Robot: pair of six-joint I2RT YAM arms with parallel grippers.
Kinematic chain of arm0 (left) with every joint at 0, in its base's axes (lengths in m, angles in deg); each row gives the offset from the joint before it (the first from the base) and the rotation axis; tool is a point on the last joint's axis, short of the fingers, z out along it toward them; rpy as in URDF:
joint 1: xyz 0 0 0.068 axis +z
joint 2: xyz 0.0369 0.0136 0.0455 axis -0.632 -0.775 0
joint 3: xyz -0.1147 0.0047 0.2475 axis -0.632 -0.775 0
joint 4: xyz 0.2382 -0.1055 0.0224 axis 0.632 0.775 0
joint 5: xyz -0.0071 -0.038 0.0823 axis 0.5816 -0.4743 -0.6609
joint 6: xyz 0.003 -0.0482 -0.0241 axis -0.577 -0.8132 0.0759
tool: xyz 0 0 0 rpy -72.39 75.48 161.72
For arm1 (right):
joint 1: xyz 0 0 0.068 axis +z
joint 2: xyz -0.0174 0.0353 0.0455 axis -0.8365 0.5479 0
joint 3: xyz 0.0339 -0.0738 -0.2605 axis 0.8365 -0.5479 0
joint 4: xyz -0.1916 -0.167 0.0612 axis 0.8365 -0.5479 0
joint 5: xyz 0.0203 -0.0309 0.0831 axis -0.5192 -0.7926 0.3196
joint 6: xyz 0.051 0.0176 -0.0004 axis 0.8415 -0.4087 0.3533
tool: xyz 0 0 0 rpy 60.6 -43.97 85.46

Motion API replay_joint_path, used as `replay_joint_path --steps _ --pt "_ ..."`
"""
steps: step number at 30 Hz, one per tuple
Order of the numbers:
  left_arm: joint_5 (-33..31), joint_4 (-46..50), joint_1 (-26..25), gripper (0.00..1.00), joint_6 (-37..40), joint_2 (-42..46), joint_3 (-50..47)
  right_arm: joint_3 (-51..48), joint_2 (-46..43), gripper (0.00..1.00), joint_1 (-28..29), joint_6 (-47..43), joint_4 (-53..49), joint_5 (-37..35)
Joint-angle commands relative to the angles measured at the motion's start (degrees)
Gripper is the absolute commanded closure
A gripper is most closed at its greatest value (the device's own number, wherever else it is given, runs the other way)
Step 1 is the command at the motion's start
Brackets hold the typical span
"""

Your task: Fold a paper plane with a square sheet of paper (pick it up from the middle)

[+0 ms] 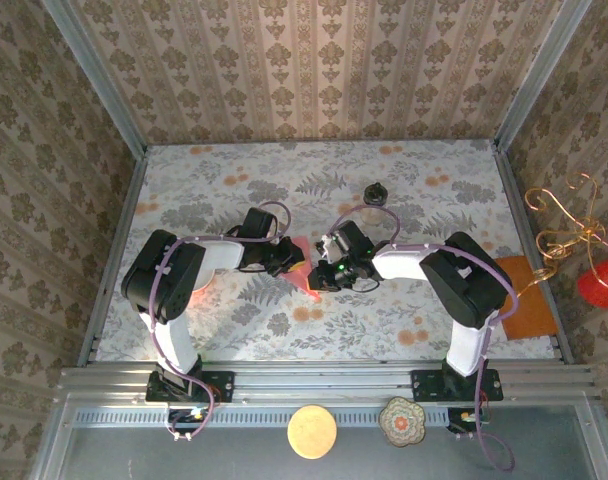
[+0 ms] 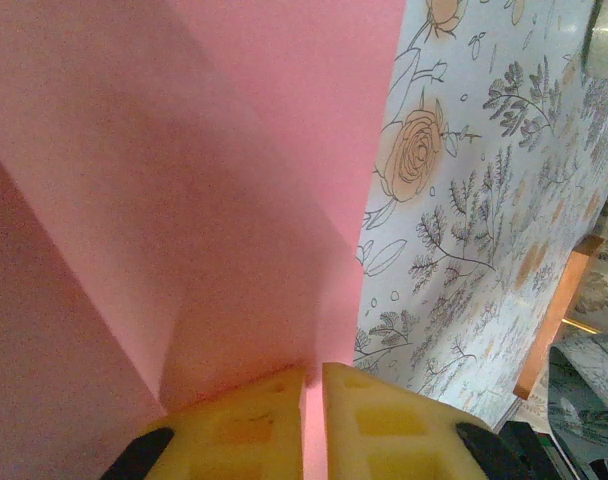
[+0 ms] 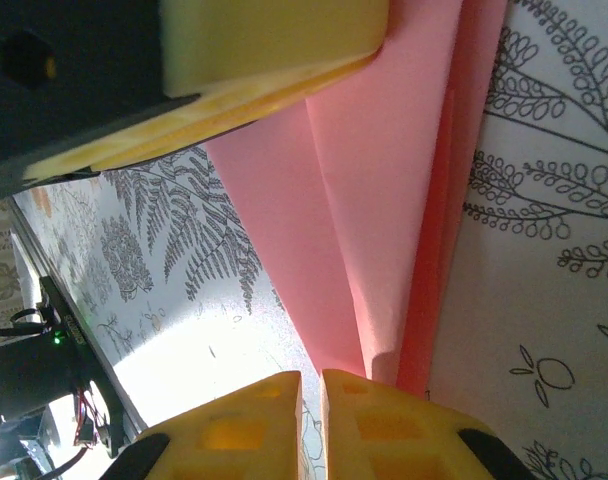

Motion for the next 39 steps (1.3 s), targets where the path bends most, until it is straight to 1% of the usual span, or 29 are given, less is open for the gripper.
replay_joint_path --steps 1,16,26,29,32,33,35,37,39 --pt "-0.13 1.85 -0.34 0.85 0.92 -0.70 1.06 1.15 1.38 0.84 -0.08 -0.77 -1.47 0.17" --pt "0.04 2.03 -0.34 0.85 1.01 -1.31 1.24 1.12 2.43 0.83 -0.06 -0.90 -2.01 0.00" --pt "-0.36 3.46 -0.34 0.85 1.54 -2.08 1.50 1.07 3.16 0.83 -0.11 -1.67 -4.46 -0.99" --pt "-0.05 3.44 -0.34 0.86 1.50 -2.54 1.68 0.10 0.92 0.82 -0.35 -0.79 -2.26 -0.16" --pt "-0.13 3.63 -0.34 0.86 1.62 -2.38 1.59 -2.57 -4.91 0.79 -1.27 2.32 3.29 0.70" --pt "-0.14 3.76 -0.39 0.86 1.67 -2.37 1.59 -2.96 -7.08 0.76 -1.59 2.84 3.50 -0.50" --pt "-0.14 3.85 -0.34 0.86 1.68 -2.44 1.59 -3.01 -9.83 0.76 -2.08 2.89 2.03 -3.37" --pt "-0.20 3.87 -0.34 0.86 1.71 -2.45 1.59 -2.49 -10.65 0.77 -2.22 2.53 -0.28 -5.62" --pt "-0.22 3.79 -0.29 0.86 1.71 -2.45 1.50 -2.46 -10.42 0.79 -2.22 2.89 -0.95 -5.85"
